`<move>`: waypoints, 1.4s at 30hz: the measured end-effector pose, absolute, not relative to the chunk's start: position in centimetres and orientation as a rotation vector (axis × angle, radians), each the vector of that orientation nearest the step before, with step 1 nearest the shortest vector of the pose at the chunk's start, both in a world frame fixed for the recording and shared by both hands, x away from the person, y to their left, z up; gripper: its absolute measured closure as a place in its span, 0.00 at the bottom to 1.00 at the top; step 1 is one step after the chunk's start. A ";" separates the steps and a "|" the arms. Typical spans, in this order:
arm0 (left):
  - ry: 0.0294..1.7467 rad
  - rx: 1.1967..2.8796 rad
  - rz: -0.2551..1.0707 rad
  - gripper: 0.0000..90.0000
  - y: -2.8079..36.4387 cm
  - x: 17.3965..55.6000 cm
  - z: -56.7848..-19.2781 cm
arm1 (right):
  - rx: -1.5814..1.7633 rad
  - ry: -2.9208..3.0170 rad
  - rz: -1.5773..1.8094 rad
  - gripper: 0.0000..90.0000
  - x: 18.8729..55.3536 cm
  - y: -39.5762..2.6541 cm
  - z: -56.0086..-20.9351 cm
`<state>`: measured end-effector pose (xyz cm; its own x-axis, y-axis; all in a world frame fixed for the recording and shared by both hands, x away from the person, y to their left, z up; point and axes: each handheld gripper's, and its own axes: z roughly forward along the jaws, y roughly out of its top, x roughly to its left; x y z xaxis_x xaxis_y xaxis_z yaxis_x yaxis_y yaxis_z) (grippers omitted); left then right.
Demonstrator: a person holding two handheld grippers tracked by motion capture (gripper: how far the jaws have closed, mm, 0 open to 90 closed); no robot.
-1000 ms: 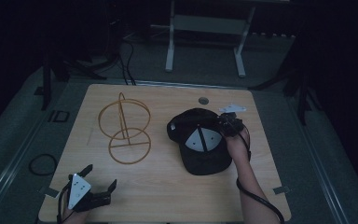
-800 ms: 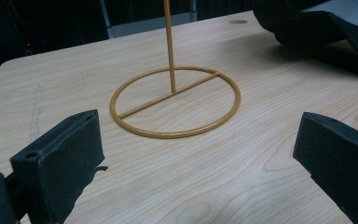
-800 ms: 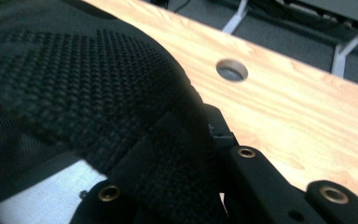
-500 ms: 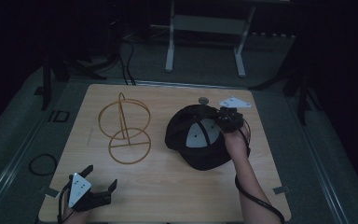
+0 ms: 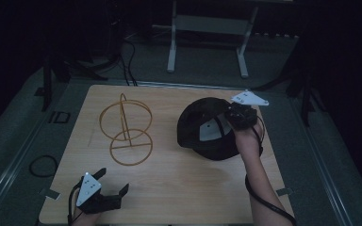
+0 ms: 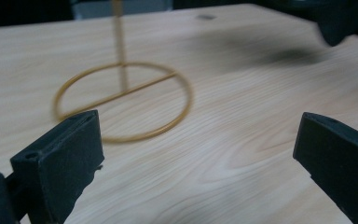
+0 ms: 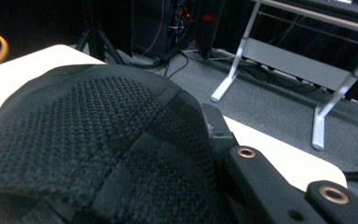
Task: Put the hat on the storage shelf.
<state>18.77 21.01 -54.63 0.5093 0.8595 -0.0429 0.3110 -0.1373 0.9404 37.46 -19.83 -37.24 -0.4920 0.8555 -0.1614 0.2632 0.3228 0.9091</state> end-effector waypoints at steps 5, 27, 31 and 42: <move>0.920 1.744 0.614 0.02 19.1 18.6 -53.9 | 0.971 1.929 1.181 1.00 36.5 -19.9 -36.3; 0.902 1.804 0.440 0.05 11.9 22.3 -50.3 | 0.901 1.930 1.276 1.00 32.1 -19.5 -36.3; 0.885 1.800 0.441 0.06 10.8 23.3 -49.3 | 0.869 1.937 1.281 1.00 31.6 -19.0 -36.3; 0.851 1.792 0.465 0.09 8.1 25.9 -47.4 | 0.779 1.970 1.323 1.00 30.2 -17.7 -36.0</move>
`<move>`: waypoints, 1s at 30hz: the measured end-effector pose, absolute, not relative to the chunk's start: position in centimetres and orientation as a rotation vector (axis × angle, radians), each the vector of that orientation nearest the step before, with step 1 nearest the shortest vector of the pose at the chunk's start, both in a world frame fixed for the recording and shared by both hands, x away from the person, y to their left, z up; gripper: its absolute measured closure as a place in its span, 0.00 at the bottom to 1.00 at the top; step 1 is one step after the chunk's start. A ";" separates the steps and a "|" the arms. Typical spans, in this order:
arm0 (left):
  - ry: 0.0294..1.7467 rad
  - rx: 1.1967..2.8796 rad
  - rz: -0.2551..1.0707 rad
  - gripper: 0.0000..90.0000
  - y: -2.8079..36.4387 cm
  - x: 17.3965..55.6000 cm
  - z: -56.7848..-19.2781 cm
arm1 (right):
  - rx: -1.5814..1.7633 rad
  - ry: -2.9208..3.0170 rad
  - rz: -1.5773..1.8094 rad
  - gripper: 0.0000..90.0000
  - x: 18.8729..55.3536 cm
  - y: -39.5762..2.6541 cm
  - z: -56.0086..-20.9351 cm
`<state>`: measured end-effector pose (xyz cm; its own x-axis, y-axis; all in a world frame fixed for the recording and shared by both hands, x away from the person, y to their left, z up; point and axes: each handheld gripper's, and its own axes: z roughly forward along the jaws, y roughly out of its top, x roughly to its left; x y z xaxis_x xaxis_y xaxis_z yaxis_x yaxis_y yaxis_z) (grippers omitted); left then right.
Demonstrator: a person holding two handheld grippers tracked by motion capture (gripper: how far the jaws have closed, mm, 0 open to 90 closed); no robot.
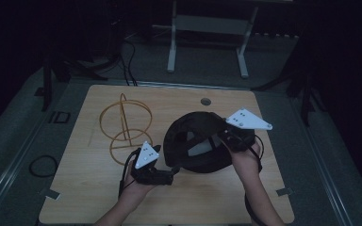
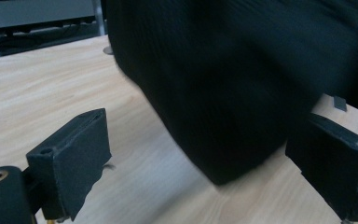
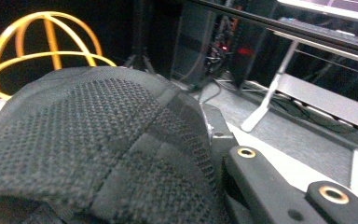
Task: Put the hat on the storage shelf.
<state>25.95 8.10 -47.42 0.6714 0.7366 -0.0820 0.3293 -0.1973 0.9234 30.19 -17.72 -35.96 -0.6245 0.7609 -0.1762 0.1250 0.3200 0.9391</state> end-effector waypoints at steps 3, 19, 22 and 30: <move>0.854 1.765 0.468 0.17 8.0 26.5 -47.2 | 0.736 1.992 1.343 1.00 29.7 -17.5 -35.9; 0.923 1.707 0.555 0.96 7.5 28.3 -46.4 | 0.718 2.017 1.326 1.00 28.9 -17.9 -37.2; 0.922 1.714 0.584 0.99 7.3 28.2 -46.1 | 0.720 2.019 1.333 1.00 28.6 -18.0 -37.6; 0.904 1.745 0.630 1.00 7.0 27.9 -45.1 | 0.752 2.006 1.383 0.97 27.7 -19.1 -38.9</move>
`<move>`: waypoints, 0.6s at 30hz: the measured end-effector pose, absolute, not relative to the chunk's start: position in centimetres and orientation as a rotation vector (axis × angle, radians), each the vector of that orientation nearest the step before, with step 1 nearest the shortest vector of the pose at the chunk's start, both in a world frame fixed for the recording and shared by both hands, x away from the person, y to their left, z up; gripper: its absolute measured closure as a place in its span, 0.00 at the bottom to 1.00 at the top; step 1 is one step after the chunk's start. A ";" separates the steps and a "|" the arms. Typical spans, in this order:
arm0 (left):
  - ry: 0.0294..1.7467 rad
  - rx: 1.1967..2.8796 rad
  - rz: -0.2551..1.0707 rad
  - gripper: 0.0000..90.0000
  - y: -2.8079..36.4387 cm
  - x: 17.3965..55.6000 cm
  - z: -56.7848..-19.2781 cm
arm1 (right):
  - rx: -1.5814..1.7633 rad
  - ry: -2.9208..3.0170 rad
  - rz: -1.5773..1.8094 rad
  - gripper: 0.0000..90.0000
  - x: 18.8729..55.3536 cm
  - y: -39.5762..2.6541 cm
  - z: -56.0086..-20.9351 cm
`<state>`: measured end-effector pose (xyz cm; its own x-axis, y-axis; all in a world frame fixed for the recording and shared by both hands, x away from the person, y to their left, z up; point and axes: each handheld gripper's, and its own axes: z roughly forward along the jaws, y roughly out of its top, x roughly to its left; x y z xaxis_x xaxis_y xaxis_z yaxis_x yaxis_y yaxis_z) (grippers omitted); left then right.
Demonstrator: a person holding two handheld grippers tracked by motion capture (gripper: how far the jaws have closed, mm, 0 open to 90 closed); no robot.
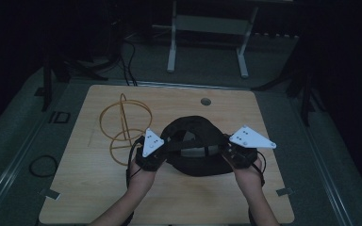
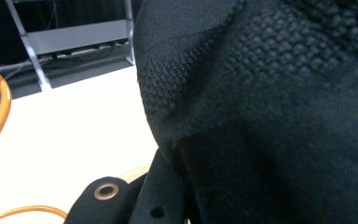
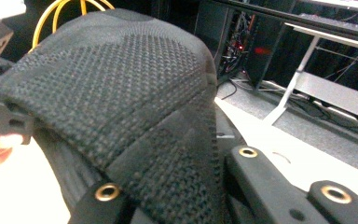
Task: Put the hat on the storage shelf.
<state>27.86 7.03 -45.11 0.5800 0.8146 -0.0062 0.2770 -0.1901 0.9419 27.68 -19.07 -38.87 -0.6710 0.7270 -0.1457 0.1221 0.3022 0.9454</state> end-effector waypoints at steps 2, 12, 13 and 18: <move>0.896 1.754 0.638 1.00 7.0 27.9 -44.9 | 0.745 2.015 1.400 0.95 27.5 -19.4 -39.1; 0.877 1.770 0.652 1.00 6.4 28.1 -43.1 | 0.748 2.014 1.413 0.72 26.4 -20.6 -40.3; 0.880 1.766 0.646 1.00 6.4 28.2 -42.9 | 0.753 2.016 1.414 0.69 26.3 -20.7 -40.4; 0.872 1.765 0.680 1.00 6.1 28.5 -41.7 | 0.747 2.053 1.430 0.51 25.8 -21.4 -40.9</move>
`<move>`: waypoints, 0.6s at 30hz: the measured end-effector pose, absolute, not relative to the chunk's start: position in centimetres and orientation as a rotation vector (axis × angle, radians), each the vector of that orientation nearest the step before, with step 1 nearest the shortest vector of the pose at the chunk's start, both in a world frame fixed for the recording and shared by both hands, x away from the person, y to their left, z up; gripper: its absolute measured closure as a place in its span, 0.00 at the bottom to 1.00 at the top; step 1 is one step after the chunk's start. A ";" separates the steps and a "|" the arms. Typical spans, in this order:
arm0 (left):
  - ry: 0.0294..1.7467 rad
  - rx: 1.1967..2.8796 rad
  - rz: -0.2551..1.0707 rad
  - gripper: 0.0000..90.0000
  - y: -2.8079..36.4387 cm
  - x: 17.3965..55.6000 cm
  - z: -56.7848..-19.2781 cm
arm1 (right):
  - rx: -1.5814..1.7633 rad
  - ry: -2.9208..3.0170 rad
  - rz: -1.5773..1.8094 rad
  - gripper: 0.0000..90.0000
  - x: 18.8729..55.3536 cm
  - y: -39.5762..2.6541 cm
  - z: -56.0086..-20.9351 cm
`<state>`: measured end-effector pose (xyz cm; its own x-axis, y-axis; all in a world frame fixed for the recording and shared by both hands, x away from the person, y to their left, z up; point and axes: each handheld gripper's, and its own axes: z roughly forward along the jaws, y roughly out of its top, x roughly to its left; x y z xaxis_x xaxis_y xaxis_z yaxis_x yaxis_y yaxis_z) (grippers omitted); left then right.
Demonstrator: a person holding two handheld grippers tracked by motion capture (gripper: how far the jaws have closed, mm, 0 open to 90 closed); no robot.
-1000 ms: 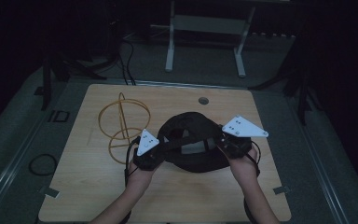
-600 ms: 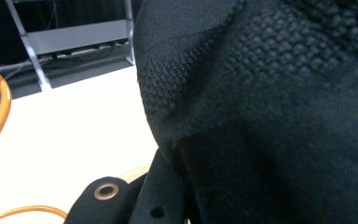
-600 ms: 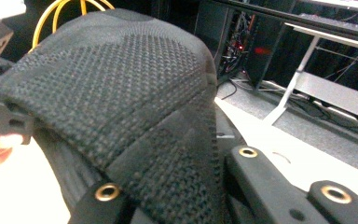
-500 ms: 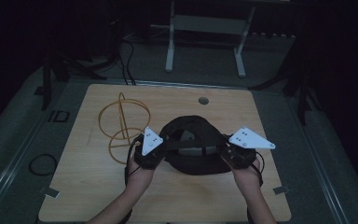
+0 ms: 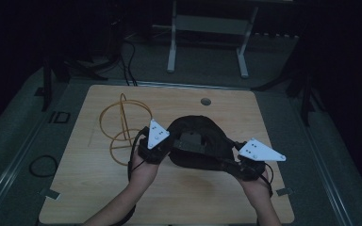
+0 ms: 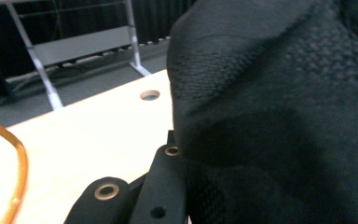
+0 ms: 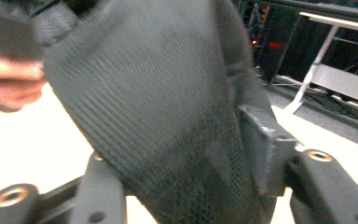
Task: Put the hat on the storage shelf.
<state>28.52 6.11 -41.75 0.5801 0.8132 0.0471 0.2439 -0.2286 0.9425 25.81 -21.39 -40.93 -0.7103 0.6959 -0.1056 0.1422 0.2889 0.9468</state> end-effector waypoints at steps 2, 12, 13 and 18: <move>0.870 1.765 0.689 1.00 6.1 28.6 -41.5 | 0.737 2.090 1.428 0.46 25.6 -21.7 -41.2; 0.770 1.771 0.716 1.00 7.0 28.4 -41.0 | 0.651 2.178 1.473 0.31 22.8 -24.2 -41.5; 0.761 1.783 0.719 1.00 7.1 28.4 -41.0 | 0.644 2.166 1.472 0.31 22.5 -24.6 -41.2; 0.638 1.785 0.683 1.00 7.9 28.0 -41.1 | 0.631 2.138 1.465 0.36 22.5 -26.1 -40.1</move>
